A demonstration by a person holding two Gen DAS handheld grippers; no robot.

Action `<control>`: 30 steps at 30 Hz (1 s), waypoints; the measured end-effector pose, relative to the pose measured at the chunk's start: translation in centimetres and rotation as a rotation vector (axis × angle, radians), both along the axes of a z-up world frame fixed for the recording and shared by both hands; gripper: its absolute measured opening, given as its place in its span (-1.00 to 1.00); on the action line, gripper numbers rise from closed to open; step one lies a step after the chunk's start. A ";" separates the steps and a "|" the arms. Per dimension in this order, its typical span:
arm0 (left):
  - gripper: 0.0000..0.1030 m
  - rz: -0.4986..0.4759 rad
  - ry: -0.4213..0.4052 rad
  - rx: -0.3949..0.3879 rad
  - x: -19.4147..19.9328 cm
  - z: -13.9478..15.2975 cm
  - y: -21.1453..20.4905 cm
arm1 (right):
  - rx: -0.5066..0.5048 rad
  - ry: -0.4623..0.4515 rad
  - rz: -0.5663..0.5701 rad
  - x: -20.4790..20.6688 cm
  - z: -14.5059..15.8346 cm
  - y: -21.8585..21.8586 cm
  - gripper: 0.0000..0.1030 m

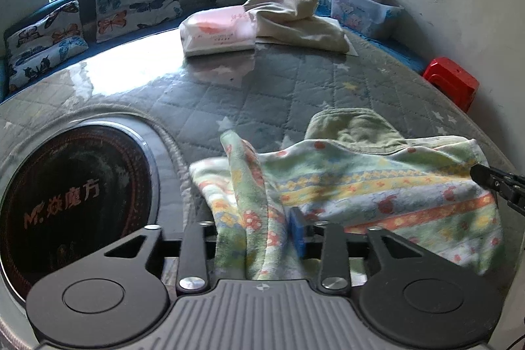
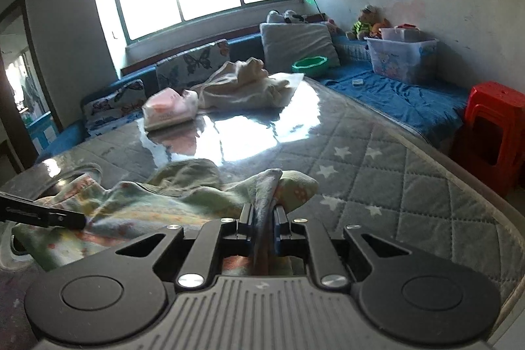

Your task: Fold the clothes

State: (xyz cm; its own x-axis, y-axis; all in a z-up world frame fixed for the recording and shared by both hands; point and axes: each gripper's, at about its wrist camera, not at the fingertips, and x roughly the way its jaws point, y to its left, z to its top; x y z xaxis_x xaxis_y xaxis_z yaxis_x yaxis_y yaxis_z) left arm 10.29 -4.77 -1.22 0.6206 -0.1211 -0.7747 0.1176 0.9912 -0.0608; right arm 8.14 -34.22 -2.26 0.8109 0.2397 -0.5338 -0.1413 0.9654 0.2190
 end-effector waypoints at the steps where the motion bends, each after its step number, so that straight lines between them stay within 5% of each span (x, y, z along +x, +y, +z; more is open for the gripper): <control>1: -0.15 0.006 0.003 0.002 0.0 -0.2 0.2 | -0.006 0.006 -0.005 0.2 -0.2 0.0 -0.73; 11: 0.10 0.081 0.016 0.009 0.1 -1.3 2.9 | -0.071 0.052 -0.024 0.6 -1.5 -0.4 -0.43; 17: 0.08 0.129 0.005 -0.001 0.2 -0.8 4.1 | -0.097 0.010 -0.045 0.6 -0.2 -0.1 -0.38; 30: 0.04 0.046 -0.032 -0.031 1.3 -0.3 0.1 | -0.133 0.010 0.083 3.0 -0.6 3.9 -0.38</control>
State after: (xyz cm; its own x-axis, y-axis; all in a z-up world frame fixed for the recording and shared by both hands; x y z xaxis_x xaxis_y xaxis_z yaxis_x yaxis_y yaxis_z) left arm 11.57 -4.65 -1.52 0.6508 -0.1155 -0.7504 0.0740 0.9933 -0.0887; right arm 11.14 -30.31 -2.83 0.7858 0.2324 -0.5731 -0.2200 0.9711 0.0922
